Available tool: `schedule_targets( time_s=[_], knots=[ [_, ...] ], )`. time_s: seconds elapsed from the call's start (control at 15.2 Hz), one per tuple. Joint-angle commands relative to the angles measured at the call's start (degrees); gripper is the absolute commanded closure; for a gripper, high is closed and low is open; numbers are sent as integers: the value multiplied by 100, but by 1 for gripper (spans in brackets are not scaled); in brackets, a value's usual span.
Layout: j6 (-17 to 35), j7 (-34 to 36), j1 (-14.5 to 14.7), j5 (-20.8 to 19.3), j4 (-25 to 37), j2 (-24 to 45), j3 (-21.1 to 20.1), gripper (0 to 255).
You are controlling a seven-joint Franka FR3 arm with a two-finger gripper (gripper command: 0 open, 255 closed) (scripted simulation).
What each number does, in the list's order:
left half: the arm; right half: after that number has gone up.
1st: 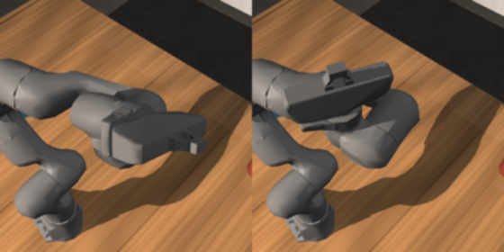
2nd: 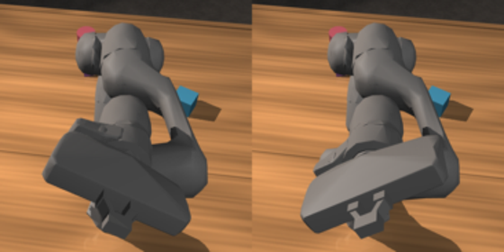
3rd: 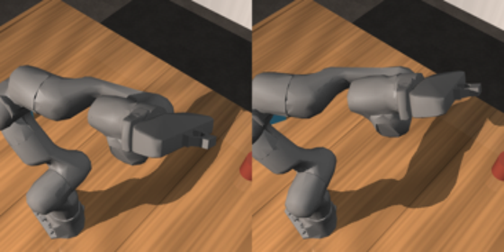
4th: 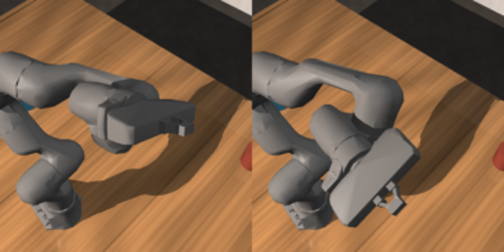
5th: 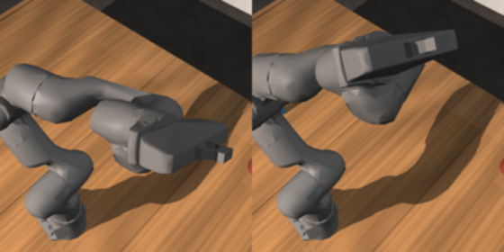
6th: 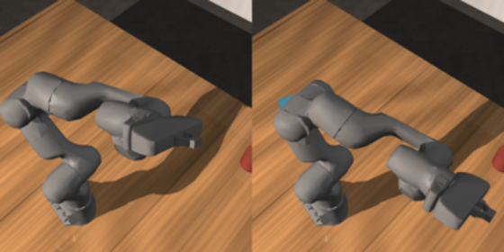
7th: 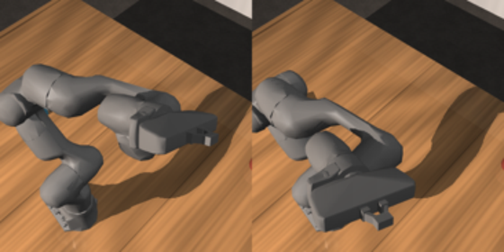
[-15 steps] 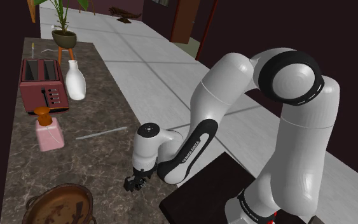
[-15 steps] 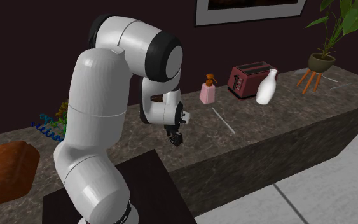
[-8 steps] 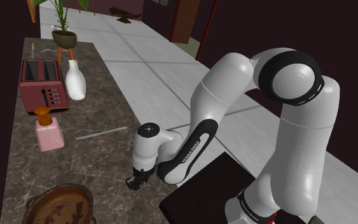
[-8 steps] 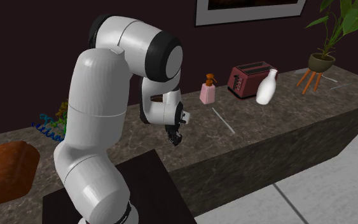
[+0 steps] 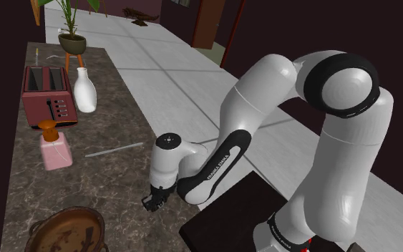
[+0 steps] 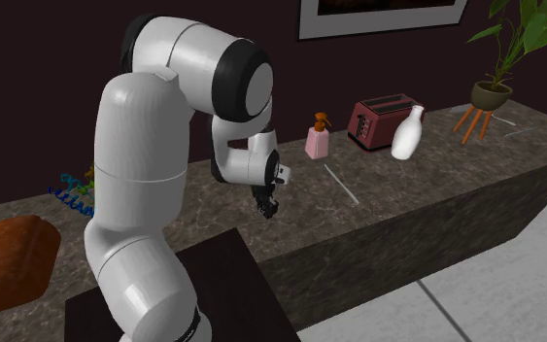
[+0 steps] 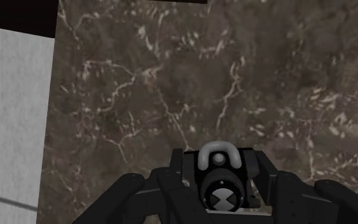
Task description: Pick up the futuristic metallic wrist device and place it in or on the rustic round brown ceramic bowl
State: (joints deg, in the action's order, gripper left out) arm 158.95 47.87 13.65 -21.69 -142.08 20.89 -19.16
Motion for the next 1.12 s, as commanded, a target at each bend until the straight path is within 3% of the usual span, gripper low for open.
schedule_targets(
  time_s=[0.0, 1.06],
  knots=[
    [-129, -122, -105, 159, -40, -173, -137, 255],
    [-1244, -1167, -592, 1592, -172, -1581, -883, 255]
  ],
)
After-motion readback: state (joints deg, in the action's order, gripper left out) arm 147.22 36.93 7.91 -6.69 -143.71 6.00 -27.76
